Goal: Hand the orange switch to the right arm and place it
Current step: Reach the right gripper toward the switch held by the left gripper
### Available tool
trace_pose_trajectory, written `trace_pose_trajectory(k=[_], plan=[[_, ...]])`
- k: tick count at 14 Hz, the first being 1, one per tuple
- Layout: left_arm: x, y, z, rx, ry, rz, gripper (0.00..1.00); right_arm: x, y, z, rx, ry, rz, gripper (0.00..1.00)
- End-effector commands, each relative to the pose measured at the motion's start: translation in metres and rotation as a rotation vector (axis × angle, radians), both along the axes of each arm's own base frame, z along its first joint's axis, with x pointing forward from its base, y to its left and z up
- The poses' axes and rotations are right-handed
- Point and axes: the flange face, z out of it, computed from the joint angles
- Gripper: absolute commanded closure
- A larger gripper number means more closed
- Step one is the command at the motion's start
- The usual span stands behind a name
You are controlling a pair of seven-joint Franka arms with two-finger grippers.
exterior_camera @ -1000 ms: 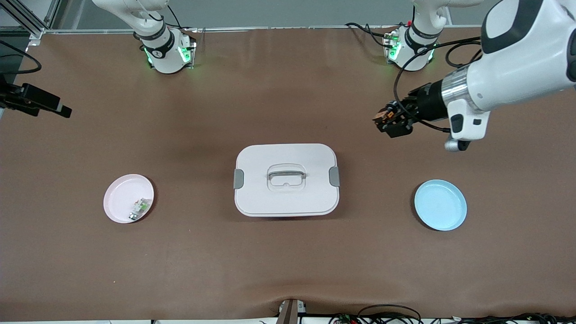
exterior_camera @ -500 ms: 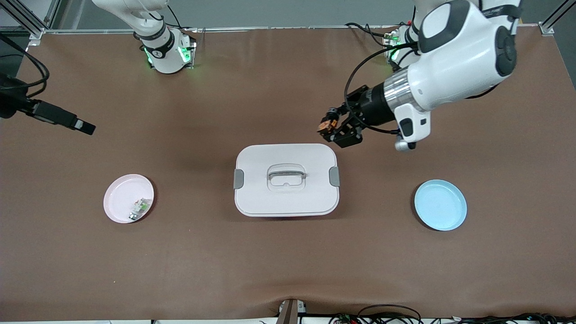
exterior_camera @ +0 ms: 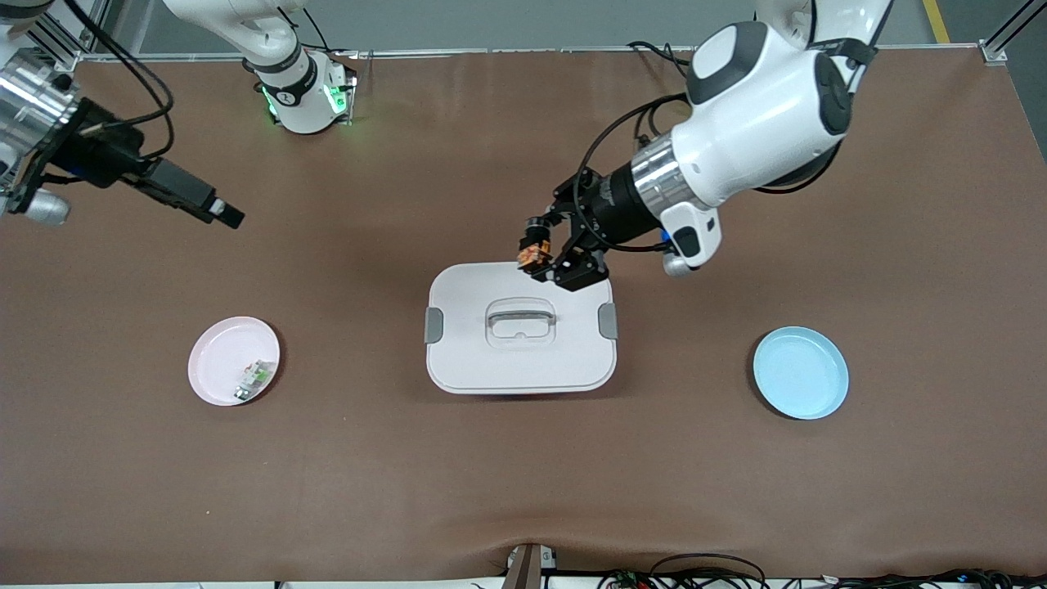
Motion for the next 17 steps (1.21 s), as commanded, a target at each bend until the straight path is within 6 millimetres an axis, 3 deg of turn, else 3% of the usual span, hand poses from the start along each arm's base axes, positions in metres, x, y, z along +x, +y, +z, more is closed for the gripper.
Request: trace_pose_trajectory(k=[1,3,5,8,10,13,17], plan=[[0.0,-0.021,-0.001,-0.034,0.014,0.059,0.61,-0.01,0.034,0.003,0.027,-0.044,0.01,0.0],[-0.013,-0.045,-0.006,-0.04,0.0,0.057,0.61,-0.011,0.061,0.004,0.023,-0.066,0.059,0.0],[-0.02,-0.058,-0.013,-0.034,0.015,0.056,0.61,-0.007,0.09,0.0,0.012,-0.085,0.103,0.0],[-0.032,-0.076,-0.013,-0.034,-0.016,0.063,0.61,0.016,0.114,-0.007,-0.059,-0.099,0.154,0.0],[-0.033,-0.078,-0.015,-0.032,-0.014,0.063,0.61,0.02,0.141,-0.018,-0.079,-0.095,0.195,0.0],[-0.033,-0.077,-0.013,-0.032,-0.018,0.064,0.61,0.027,0.158,-0.025,-0.082,-0.093,0.207,0.0],[-0.032,-0.077,-0.015,-0.026,-0.019,0.062,0.61,0.018,0.184,-0.022,-0.059,-0.119,0.227,0.0]])
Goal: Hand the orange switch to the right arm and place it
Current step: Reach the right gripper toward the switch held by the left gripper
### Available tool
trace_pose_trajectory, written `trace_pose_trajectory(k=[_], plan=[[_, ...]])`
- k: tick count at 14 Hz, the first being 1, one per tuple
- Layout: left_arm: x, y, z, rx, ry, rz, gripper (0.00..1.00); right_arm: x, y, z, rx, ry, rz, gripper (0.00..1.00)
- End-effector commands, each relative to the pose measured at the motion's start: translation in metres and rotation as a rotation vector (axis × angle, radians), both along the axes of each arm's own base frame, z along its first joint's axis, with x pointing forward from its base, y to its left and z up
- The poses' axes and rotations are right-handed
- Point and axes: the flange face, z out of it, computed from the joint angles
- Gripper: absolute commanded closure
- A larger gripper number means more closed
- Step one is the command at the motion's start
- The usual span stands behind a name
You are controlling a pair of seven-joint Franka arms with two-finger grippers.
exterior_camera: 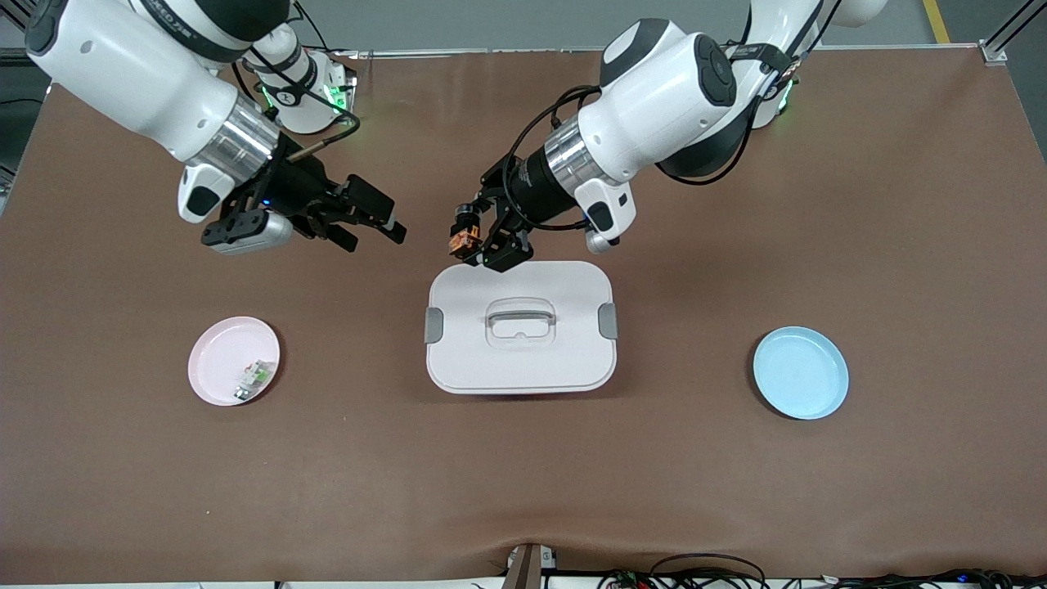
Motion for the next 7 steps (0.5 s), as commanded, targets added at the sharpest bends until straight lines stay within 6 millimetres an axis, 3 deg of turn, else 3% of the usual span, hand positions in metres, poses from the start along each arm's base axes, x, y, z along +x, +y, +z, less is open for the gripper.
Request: trace_pose_trajectory(k=[1,3,7], plan=[[-0.001,-0.007,0.004,0.003,-0.01,0.009,0.61,-0.005,0.017,0.01,0.011,-0.017,0.023,0.0],[-0.002,-0.009,0.003,0.004,-0.009,0.005,0.61,-0.012,0.038,0.012,0.016,-0.018,0.048,0.0],[-0.003,-0.008,0.005,0.009,-0.017,0.005,0.61,-0.013,0.058,0.012,0.037,-0.038,0.03,0.0]])
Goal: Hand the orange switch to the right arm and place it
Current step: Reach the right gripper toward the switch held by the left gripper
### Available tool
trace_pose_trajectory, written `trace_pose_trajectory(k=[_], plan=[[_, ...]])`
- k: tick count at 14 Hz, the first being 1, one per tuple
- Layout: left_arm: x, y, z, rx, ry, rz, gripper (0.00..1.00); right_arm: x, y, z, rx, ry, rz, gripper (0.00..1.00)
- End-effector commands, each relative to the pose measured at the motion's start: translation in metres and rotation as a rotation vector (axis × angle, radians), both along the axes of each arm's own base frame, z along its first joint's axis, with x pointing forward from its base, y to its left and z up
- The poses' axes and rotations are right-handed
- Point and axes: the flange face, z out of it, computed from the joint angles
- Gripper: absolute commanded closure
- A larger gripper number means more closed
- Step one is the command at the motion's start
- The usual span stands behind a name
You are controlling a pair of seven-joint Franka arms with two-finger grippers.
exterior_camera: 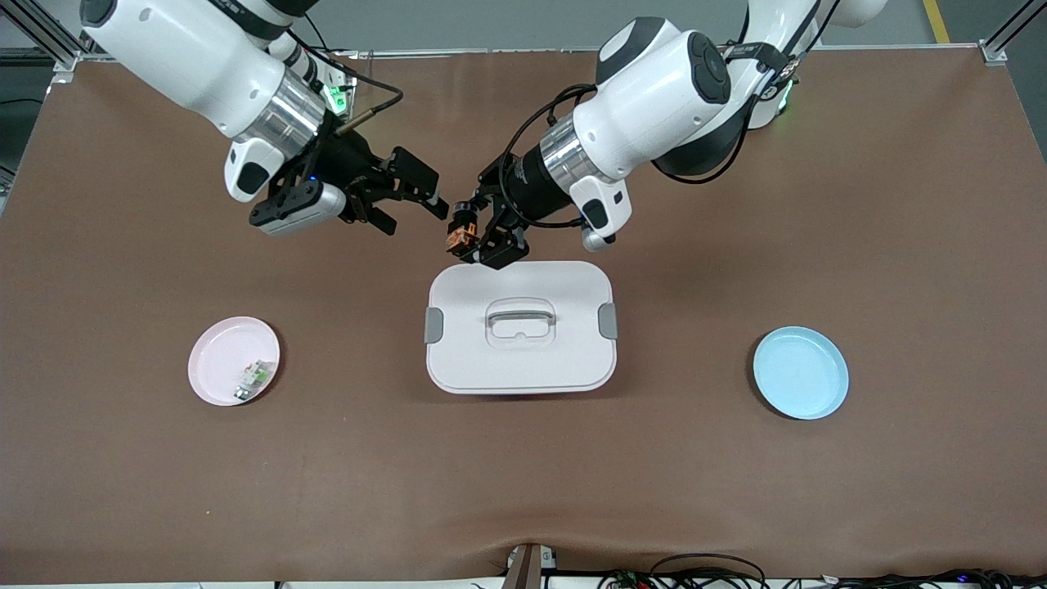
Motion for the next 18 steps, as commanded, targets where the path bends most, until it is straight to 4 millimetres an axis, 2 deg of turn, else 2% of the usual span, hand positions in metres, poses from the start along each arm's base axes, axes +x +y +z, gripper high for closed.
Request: trace_pose_trajectory(k=[1,4,11,18], plan=[[0.001,-0.003,0.006,0.002,-0.011,0.016,0.61,0.004,0.015,-0.001,0.015,-0.006,-0.016,0.0],[0.0,-0.003,0.005,0.004,-0.011,0.015,0.61,0.007,0.022,-0.009,0.014,-0.013,-0.019,0.0],[-0.001,-0.004,0.005,0.01,-0.014,0.012,0.61,0.005,0.054,-0.033,0.021,-0.012,-0.033,0.0],[-0.002,-0.003,0.006,0.013,-0.012,0.008,0.61,0.006,0.054,-0.03,0.03,0.0,-0.054,0.0]])
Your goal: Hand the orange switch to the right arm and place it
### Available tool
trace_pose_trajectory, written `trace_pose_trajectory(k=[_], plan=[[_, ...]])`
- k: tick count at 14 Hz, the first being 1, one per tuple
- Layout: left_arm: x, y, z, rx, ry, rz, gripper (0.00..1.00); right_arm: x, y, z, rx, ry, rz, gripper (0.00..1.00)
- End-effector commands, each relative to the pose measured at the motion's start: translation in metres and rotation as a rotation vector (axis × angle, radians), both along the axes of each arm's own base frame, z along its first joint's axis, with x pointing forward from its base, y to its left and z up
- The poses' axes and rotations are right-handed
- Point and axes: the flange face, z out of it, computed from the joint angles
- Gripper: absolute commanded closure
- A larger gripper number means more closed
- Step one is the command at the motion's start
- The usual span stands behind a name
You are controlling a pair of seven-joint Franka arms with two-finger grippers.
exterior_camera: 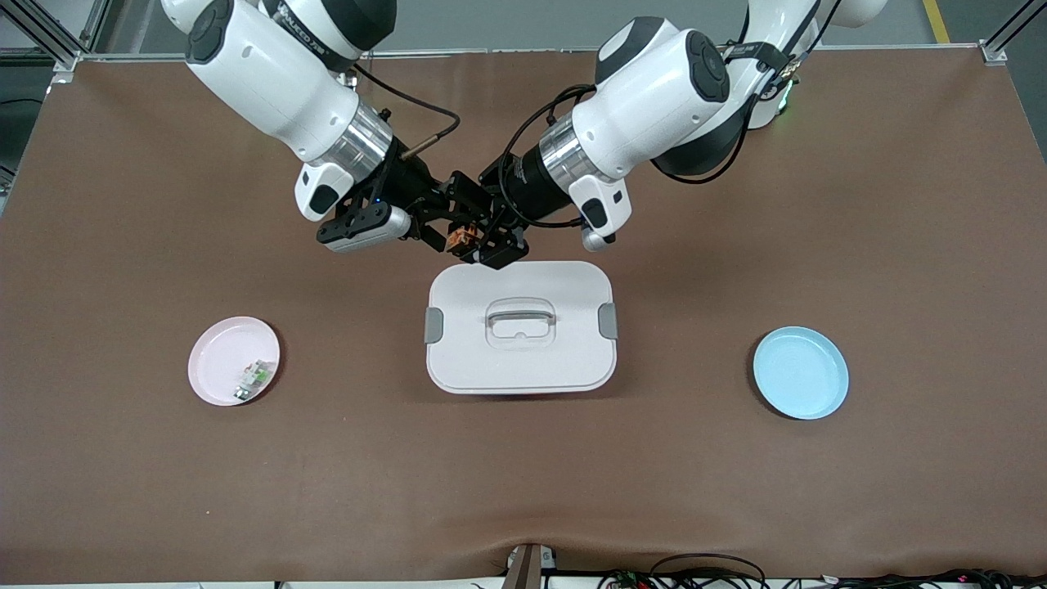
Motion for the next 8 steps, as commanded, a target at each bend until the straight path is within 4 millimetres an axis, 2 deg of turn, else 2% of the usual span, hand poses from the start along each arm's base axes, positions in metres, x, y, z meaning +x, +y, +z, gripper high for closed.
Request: trace_pose_trajectory(k=[1,4,5,8], plan=[[-0.0012,-0.0023,0.0061,0.007,-0.006,0.011,0.61,0.0028,0.0034,0.0091,0.018,0.005,-0.02,0.0],[-0.0012,-0.0023,0.0061,0.006,-0.005,0.012,0.61,0.0034,0.0027,0.0099,0.019,0.002,-0.02,0.0],[-0.0012,-0.0023,0.0061,0.008,-0.007,0.011,0.61,0.0034,0.0027,0.0099,0.019,0.002,-0.02,0.08],[-0.0009,-0.0015,0.0036,0.011,-0.001,0.012,0.61,0.003,0.0028,0.0094,0.011,-0.005,-0.004,0.44]])
